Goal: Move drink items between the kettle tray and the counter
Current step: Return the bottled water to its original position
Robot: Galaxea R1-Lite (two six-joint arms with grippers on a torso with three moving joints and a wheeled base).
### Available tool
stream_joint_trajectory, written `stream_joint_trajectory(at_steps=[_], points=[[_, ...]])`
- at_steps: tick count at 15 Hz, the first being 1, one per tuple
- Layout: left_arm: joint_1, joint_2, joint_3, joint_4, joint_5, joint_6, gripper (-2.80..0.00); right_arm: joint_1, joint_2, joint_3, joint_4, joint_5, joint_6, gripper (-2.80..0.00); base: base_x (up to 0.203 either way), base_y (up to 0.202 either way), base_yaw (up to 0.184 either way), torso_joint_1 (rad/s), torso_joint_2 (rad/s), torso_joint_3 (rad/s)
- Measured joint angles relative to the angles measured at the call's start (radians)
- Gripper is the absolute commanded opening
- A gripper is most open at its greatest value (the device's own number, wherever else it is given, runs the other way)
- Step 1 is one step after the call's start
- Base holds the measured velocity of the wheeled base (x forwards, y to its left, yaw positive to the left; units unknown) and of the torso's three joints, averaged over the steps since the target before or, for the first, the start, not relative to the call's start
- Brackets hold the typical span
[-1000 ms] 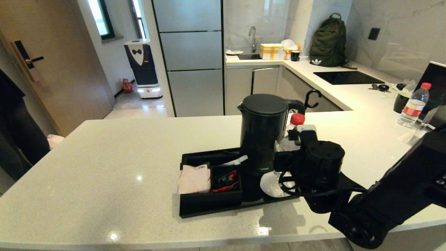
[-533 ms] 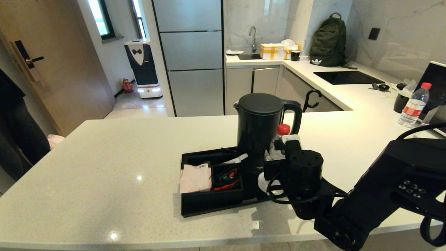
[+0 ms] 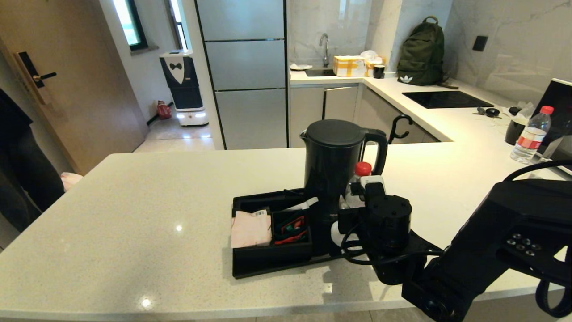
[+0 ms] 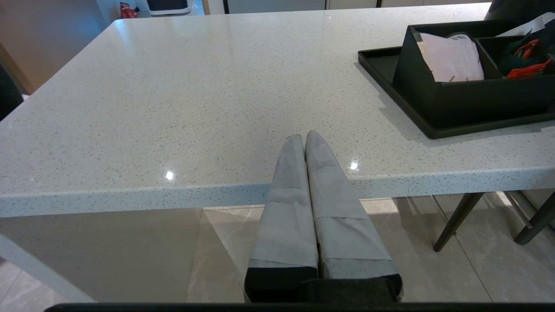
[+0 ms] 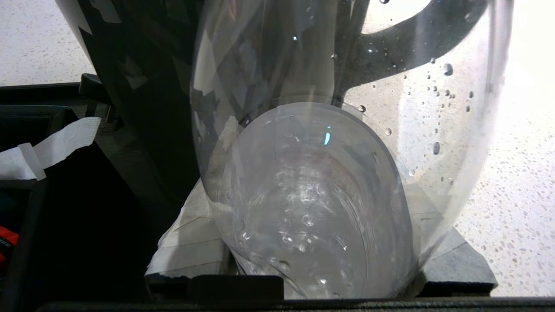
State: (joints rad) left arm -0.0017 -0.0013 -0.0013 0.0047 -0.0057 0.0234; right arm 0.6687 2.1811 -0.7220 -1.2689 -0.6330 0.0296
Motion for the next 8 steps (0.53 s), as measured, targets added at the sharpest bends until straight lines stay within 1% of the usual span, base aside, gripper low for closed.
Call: stream_joint_trajectory(at_steps=[8], points=[[0.000,0.000,0.000,0.000,0.000,0.000,-2.80,0.001,-0.004,0.005,0.004,-0.014,0.000,-2.80,0.000,0.000,0.000,0.000,0.00,0.000]])
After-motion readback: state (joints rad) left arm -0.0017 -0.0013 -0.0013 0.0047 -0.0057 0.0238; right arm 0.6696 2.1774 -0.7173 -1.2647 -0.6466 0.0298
